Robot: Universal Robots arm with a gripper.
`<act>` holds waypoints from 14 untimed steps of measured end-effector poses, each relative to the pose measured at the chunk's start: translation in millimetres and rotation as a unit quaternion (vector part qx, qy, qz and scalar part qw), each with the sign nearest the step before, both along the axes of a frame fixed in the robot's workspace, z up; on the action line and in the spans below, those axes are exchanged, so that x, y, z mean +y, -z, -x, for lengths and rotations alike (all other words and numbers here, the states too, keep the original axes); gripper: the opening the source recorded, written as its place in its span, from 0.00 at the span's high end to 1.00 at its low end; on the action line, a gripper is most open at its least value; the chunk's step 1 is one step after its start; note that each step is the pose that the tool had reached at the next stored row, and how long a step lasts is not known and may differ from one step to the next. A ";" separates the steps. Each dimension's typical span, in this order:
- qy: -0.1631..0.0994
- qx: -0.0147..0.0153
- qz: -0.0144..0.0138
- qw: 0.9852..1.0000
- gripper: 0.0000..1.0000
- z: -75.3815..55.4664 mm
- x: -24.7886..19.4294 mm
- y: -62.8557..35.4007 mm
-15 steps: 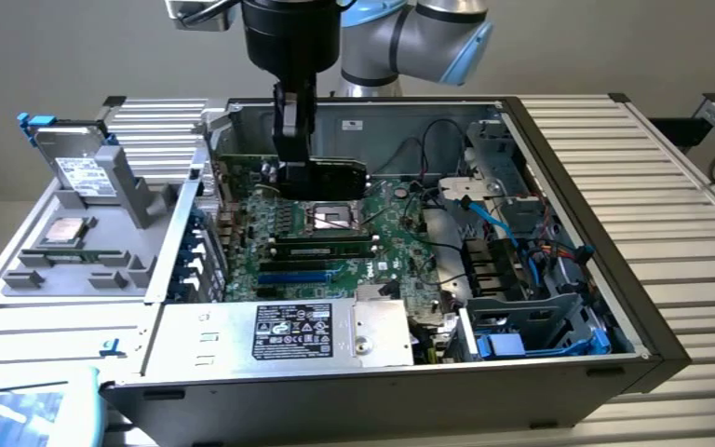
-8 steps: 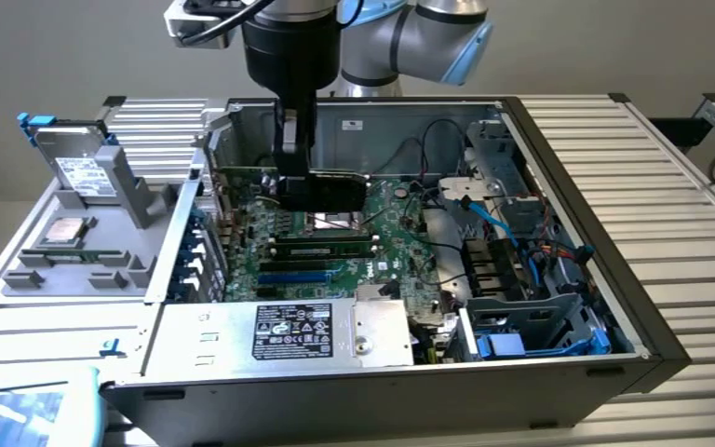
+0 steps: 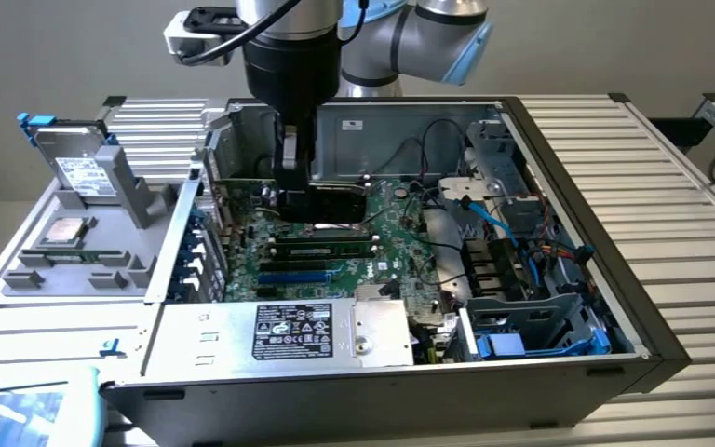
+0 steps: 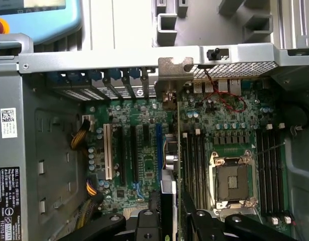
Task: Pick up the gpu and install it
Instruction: 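Insert the gpu into the slot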
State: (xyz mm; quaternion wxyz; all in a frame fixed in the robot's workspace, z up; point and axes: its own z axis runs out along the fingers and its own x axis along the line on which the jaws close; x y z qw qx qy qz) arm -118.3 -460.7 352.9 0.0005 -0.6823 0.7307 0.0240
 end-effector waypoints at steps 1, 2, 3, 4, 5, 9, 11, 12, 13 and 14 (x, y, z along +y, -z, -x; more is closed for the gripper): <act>0.000 0.000 0.000 1.000 0.73 0.0 -0.9 1.1; 0.000 0.000 0.000 1.000 0.73 0.1 -1.6 2.2; 0.000 0.000 0.000 1.000 0.73 0.2 -2.3 3.3; 0.000 0.000 0.000 1.000 0.73 0.4 -2.5 4.8; 0.001 0.000 0.000 1.000 0.73 1.2 -2.5 6.6; 0.001 0.000 0.000 1.000 0.73 5.7 -2.5 13.8; 0.001 0.000 0.000 1.000 0.73 6.2 -2.8 15.9; 0.001 0.000 0.000 1.000 0.73 6.3 -3.7 16.7; 0.001 0.000 0.000 1.000 0.73 6.3 -4.6 18.1; 0.001 0.000 0.000 1.000 0.73 6.3 -5.6 19.4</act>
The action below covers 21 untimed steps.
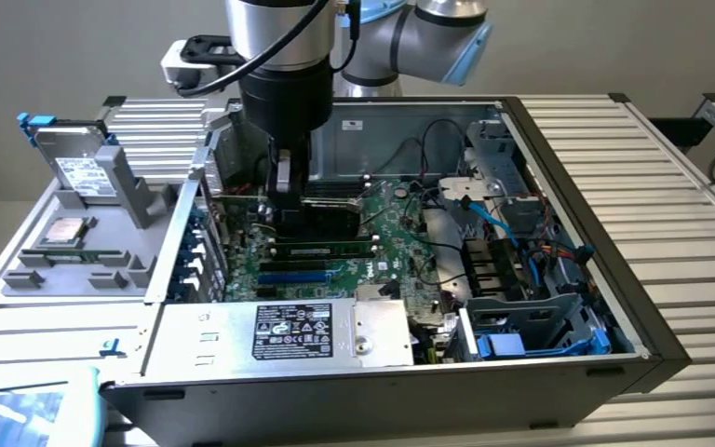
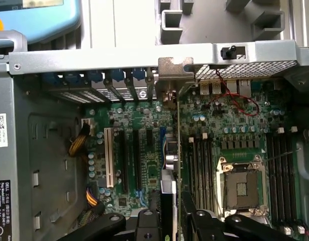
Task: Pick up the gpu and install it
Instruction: 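Insert the gpu into the slot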
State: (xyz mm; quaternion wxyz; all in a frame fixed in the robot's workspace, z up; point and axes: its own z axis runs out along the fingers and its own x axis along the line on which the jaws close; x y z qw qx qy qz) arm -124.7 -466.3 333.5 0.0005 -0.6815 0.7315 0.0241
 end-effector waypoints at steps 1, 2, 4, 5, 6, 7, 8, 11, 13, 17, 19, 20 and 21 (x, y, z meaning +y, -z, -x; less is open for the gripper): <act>0.000 0.000 0.000 1.000 0.73 0.0 -1.1 1.1; 0.000 0.000 0.000 1.000 0.73 0.0 -1.9 2.5; 0.000 0.000 0.000 1.000 0.73 0.0 -3.2 4.8; 0.000 0.000 0.000 1.000 0.73 0.1 -3.4 5.4; 0.000 0.000 0.000 1.000 0.73 0.1 -3.6 5.9; 0.000 0.000 0.000 1.000 0.73 0.0 -3.9 6.7; 0.000 0.000 0.000 1.000 0.73 0.1 -4.2 7.8; 0.000 0.000 0.000 1.000 0.73 0.3 -5.7 11.3; 0.000 0.000 0.000 1.000 0.73 0.4 -6.6 14.1; 0.000 0.000 0.000 1.000 0.73 0.5 -8.6 18.6; 0.000 0.000 0.000 1.000 0.73 0.6 -9.3 20.7; 0.000 0.000 0.000 1.000 0.73 0.6 -9.4 21.6; 0.000 0.000 0.000 1.000 0.73 0.7 -9.4 22.7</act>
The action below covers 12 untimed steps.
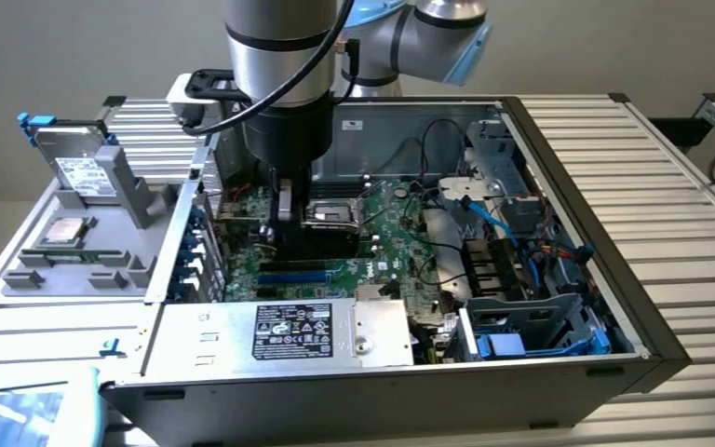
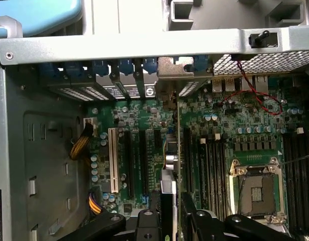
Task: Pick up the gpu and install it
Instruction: 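Insert the gpu into the slot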
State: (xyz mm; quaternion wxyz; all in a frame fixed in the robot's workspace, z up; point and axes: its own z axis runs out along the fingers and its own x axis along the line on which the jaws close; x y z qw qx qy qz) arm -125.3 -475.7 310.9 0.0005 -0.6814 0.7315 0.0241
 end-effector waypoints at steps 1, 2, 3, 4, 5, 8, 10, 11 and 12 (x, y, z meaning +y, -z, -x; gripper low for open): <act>0.000 0.000 0.000 1.000 0.73 0.2 0.0 0.9; 0.000 0.000 0.000 1.000 0.73 0.6 0.0 1.9; 0.000 0.000 0.000 1.000 0.73 1.4 0.0 3.1; 0.000 0.000 0.000 1.000 0.73 2.2 0.0 4.1; 0.000 0.000 0.000 1.000 0.73 2.8 0.0 4.8; 0.000 0.000 0.000 1.000 0.73 2.9 0.0 5.0; 0.000 0.000 0.000 1.000 0.73 2.9 0.0 5.4; 0.000 0.000 0.000 1.000 0.73 2.9 0.0 6.4; 0.000 0.000 0.000 1.000 0.73 2.9 0.0 7.5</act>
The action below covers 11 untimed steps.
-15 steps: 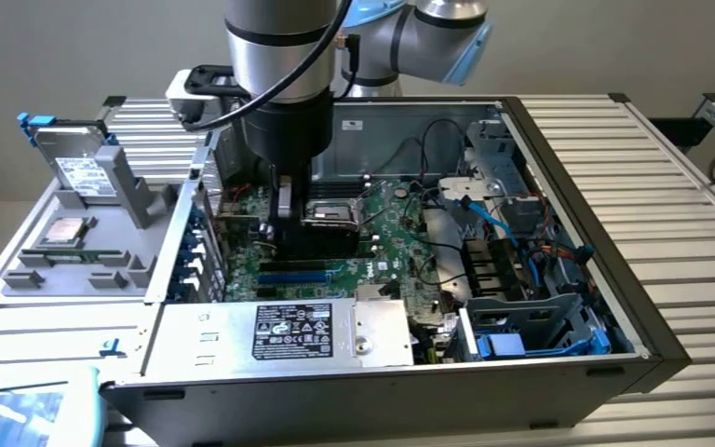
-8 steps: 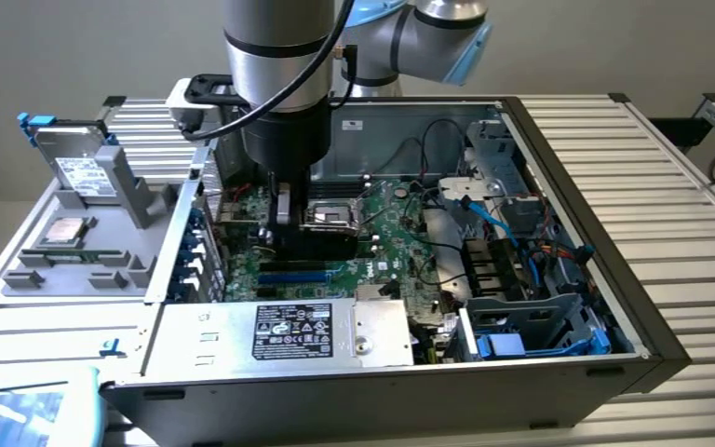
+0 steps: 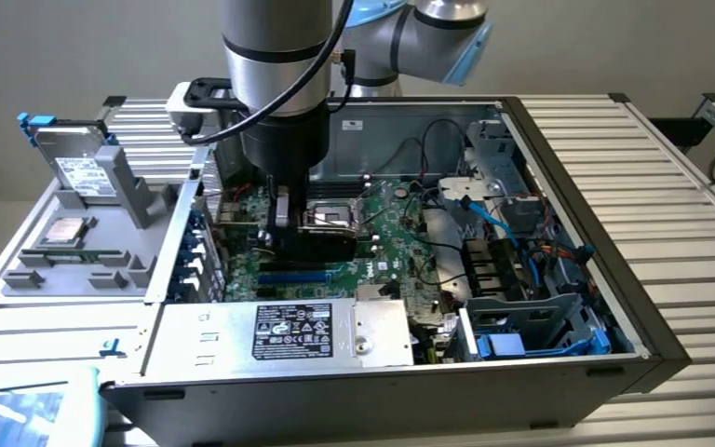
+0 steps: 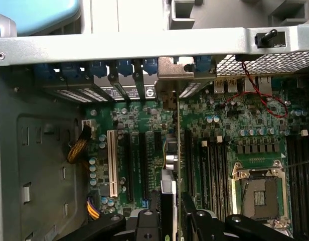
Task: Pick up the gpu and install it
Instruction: 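Insert the gpu into the slot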
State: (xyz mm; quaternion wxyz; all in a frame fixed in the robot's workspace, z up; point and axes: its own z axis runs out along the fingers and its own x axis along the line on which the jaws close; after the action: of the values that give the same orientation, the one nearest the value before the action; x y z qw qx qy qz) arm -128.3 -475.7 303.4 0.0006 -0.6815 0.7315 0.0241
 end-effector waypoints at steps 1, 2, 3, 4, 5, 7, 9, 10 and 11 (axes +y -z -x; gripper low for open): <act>0.000 0.000 0.000 1.000 0.73 0.0 0.0 1.2; 0.000 0.000 0.000 1.000 0.73 0.0 0.0 2.4; 0.000 0.000 0.000 1.000 0.73 0.0 0.0 3.5; 0.000 0.000 0.000 1.000 0.73 0.1 0.0 4.4; 0.000 0.000 0.000 1.000 0.73 0.1 0.0 5.3; 0.000 0.000 0.000 1.000 0.73 0.4 0.0 6.8; 0.000 0.000 0.000 1.000 0.73 0.7 0.0 8.2; 0.000 0.000 0.000 1.000 0.73 0.9 0.0 8.9; 0.000 0.000 0.000 1.000 0.73 0.9 0.0 9.5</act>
State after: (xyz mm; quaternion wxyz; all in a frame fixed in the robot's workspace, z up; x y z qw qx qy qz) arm -129.2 -475.7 293.8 0.0005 -0.6815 0.7315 0.0241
